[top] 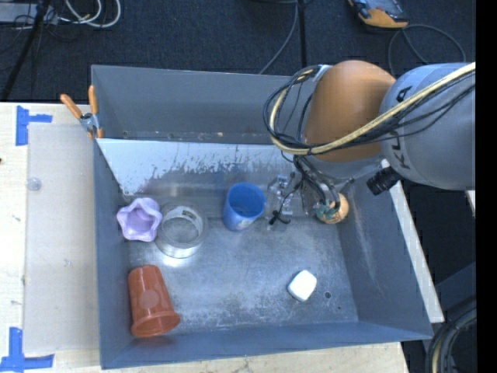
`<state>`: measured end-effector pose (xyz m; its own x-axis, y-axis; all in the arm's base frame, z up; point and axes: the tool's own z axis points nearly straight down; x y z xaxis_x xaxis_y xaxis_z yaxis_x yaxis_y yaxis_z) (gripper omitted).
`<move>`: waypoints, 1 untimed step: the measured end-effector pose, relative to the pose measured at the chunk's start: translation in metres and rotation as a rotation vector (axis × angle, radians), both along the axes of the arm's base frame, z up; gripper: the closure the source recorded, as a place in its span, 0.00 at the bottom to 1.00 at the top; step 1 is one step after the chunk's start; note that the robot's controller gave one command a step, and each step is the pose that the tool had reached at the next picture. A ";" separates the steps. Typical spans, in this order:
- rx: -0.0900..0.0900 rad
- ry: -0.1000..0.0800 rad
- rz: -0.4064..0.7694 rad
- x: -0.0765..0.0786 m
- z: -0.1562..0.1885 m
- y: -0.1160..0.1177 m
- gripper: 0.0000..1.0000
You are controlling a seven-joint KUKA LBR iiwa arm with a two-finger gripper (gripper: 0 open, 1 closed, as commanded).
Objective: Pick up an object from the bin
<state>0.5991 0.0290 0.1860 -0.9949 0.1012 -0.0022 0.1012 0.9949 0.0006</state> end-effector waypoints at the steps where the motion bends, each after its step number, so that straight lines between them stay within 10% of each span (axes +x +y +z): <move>1: 0.000 -0.002 0.016 0.005 0.018 -0.003 1.00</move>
Offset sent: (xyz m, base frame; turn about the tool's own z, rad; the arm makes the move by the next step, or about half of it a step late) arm 0.0091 0.0109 -0.0709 -0.0625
